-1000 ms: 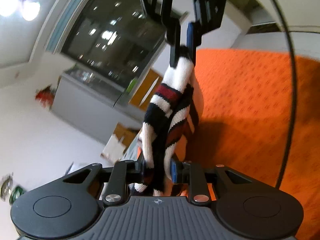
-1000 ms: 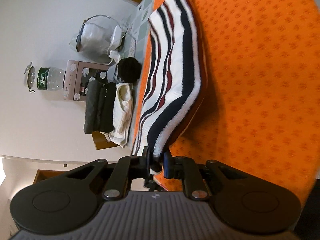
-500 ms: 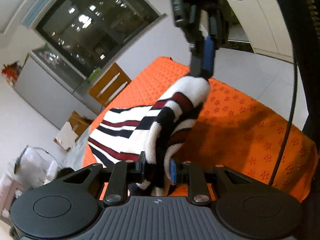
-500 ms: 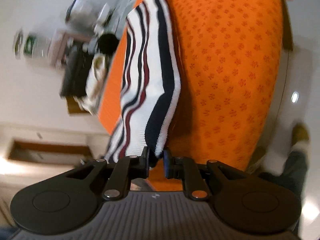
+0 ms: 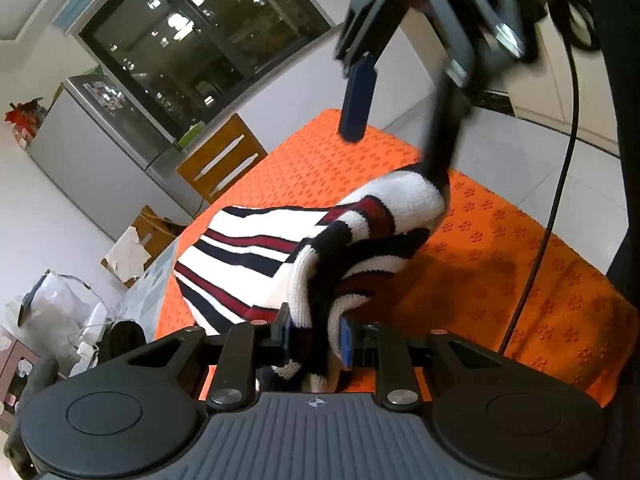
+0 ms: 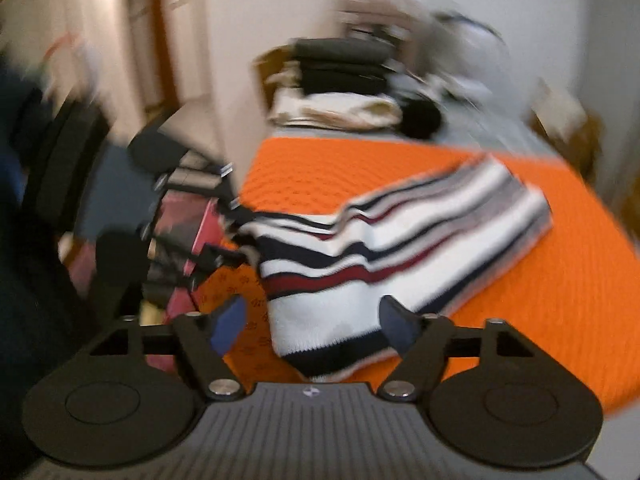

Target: Fold clothes

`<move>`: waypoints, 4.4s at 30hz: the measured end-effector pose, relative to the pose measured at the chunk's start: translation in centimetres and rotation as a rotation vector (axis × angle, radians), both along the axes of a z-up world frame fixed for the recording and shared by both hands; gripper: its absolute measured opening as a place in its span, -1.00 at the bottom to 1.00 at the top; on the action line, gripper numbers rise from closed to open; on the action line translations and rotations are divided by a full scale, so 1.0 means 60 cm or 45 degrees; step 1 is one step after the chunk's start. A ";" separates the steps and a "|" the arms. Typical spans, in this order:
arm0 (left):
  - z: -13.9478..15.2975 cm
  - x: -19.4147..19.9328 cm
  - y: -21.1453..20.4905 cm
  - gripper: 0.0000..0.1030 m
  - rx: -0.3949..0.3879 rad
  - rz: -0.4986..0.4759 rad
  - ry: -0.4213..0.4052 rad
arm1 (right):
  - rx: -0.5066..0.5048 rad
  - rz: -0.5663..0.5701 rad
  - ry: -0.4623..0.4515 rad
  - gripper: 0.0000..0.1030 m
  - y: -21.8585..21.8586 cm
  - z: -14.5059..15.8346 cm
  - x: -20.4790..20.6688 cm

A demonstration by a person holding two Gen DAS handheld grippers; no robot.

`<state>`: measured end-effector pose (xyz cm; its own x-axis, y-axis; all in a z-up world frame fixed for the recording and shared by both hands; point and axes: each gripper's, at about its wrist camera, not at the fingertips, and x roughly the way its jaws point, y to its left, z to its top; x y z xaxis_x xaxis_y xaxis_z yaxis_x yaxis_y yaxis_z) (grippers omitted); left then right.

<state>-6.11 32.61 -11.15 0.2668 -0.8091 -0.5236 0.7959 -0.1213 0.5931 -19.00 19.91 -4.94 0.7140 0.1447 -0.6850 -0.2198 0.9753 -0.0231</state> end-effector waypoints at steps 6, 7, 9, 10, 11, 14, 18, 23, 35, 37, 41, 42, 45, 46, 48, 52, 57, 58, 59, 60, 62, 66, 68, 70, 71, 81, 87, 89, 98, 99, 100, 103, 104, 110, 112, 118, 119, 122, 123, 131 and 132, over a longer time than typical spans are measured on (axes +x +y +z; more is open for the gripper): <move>0.012 0.011 -0.007 -0.50 -0.012 0.014 0.025 | -0.362 0.211 -0.069 0.69 0.051 -0.063 0.022; 0.015 0.013 -0.009 -0.50 -0.014 0.020 0.036 | -0.419 0.226 -0.088 0.69 0.055 -0.075 0.023; 0.020 0.017 -0.011 -0.50 -0.020 0.029 0.055 | -0.536 0.253 -0.127 0.69 0.064 -0.097 0.024; 0.022 0.018 -0.012 -0.50 -0.022 0.034 0.065 | -0.597 0.261 -0.146 0.69 0.068 -0.108 0.024; 0.024 0.019 -0.012 -0.50 -0.023 0.038 0.071 | -0.649 0.271 -0.169 0.69 0.070 -0.116 0.024; 0.029 0.019 -0.013 -0.50 -0.024 0.047 0.075 | -0.779 0.329 -0.219 0.46 0.076 -0.139 0.023; 0.039 0.020 -0.014 -0.50 -0.036 0.059 0.063 | -0.611 0.281 -0.151 -0.27 0.048 -0.107 0.042; 0.067 0.040 -0.038 -0.48 -0.056 0.081 0.072 | -0.294 0.165 -0.094 -0.32 -0.022 -0.048 0.070; 0.118 0.139 -0.168 -0.46 -0.080 0.211 0.121 | 0.239 -0.012 -0.076 -0.36 -0.221 -0.001 0.179; 0.128 0.156 -0.193 -0.46 -0.088 0.233 0.118 | 0.285 -0.019 -0.091 -0.36 -0.252 0.004 0.200; 0.143 0.185 -0.251 -0.46 -0.107 0.288 0.096 | 0.378 -0.026 -0.119 -0.37 -0.323 0.014 0.243; 0.145 0.194 -0.267 -0.46 -0.111 0.307 0.100 | 0.403 -0.028 -0.125 -0.37 -0.342 0.016 0.255; 0.150 0.225 -0.322 -0.46 -0.108 0.394 0.115 | 0.472 -0.025 -0.131 -0.38 -0.403 0.015 0.297; 0.151 0.235 -0.343 -0.46 -0.103 0.422 0.110 | 0.504 -0.025 -0.128 -0.38 -0.425 0.012 0.311; 0.149 0.254 -0.384 -0.45 -0.088 0.475 0.110 | 0.568 -0.025 -0.122 -0.38 -0.469 0.005 0.339; 0.133 0.292 -0.462 -0.45 -0.045 0.575 0.135 | 0.673 -0.050 -0.095 -0.38 -0.552 -0.033 0.391; 0.078 0.327 -0.533 -0.42 0.045 0.681 0.195 | 0.813 -0.112 0.029 -0.38 -0.631 -0.108 0.444; 0.064 0.335 -0.542 -0.40 0.067 0.710 0.217 | 0.845 -0.126 0.065 -0.38 -0.641 -0.125 0.455; 0.052 0.340 -0.547 -0.35 0.079 0.733 0.231 | 0.875 -0.142 0.097 -0.38 -0.650 -0.142 0.463; 0.049 0.344 -0.547 -0.32 0.075 0.758 0.252 | 0.903 -0.157 0.128 -0.38 -0.658 -0.160 0.472; 0.043 0.354 -0.548 -0.25 0.067 0.808 0.292 | 0.948 -0.185 0.176 -0.38 -0.665 -0.189 0.481; 0.098 0.348 -0.518 -0.08 -0.067 0.914 0.388 | 1.022 -0.220 0.216 -0.37 -0.673 -0.217 0.488; 0.132 0.340 -0.491 0.04 -0.152 0.981 0.444 | 1.009 -0.221 0.229 -0.36 -0.670 -0.217 0.491; 0.163 0.328 -0.463 0.05 -0.224 1.041 0.503 | 0.994 -0.223 0.244 -0.35 -0.668 -0.215 0.495; 0.174 0.318 -0.450 0.05 -0.244 1.064 0.529 | 0.991 -0.225 0.252 -0.35 -0.667 -0.212 0.496; 0.194 0.160 -0.394 0.23 -0.336 1.390 0.633 | 0.825 -0.151 0.238 -0.11 -0.674 -0.161 0.512; 0.151 0.080 -0.445 0.52 -0.415 1.704 0.627 | 0.605 -0.001 0.162 0.11 -0.697 -0.111 0.507; 0.134 0.063 -0.470 0.59 -0.447 1.797 0.627 | 0.581 0.053 0.153 0.11 -0.711 -0.098 0.507; 0.061 0.074 -0.585 0.63 -0.440 2.096 0.521 | 0.538 0.336 0.160 0.11 -0.715 -0.054 0.513; 0.054 0.083 -0.593 0.63 -0.421 2.123 0.499 | 0.539 0.367 0.164 0.11 -0.711 -0.052 0.514; 0.047 0.088 -0.598 0.63 -0.406 2.152 0.481 | 0.537 0.394 0.165 0.11 -0.706 -0.049 0.514; 0.027 0.103 -0.609 0.62 -0.339 2.249 0.434 | 0.528 0.485 0.163 0.11 -0.686 -0.043 0.516; 0.024 0.102 -0.610 0.62 -0.331 2.261 0.426 | 0.526 0.516 0.164 0.11 -0.678 -0.043 0.517; 0.012 0.086 -0.626 0.13 -0.254 2.252 0.355 | 0.449 0.669 0.220 -0.07 -0.628 -0.075 0.528; 0.005 0.078 -0.633 0.05 -0.225 2.248 0.323 | 0.406 0.692 0.243 -0.17 -0.619 -0.097 0.530; -0.002 0.057 -0.603 0.00 -0.331 2.294 0.422 | 0.295 0.727 0.236 -0.28 -0.618 -0.144 0.528; 0.000 0.053 -0.598 0.00 -0.361 2.283 0.449 | 0.305 0.729 0.235 -0.28 -0.621 -0.147 0.529; 0.012 0.036 -0.580 0.01 -0.451 2.235 0.579 | 0.318 0.739 0.236 -0.28 -0.625 -0.145 0.535; 0.020 0.026 -0.575 0.01 -0.480 2.219 0.618 | 0.324 0.740 0.236 -0.28 -0.626 -0.140 0.536; 0.122 0.002 -0.548 -0.11 -0.831 2.141 0.687 | 0.449 0.769 0.207 -0.27 -0.625 -0.085 0.527; 0.124 0.014 -0.546 -0.16 -0.845 2.142 0.707 | 0.466 0.778 0.210 -0.27 -0.622 -0.081 0.525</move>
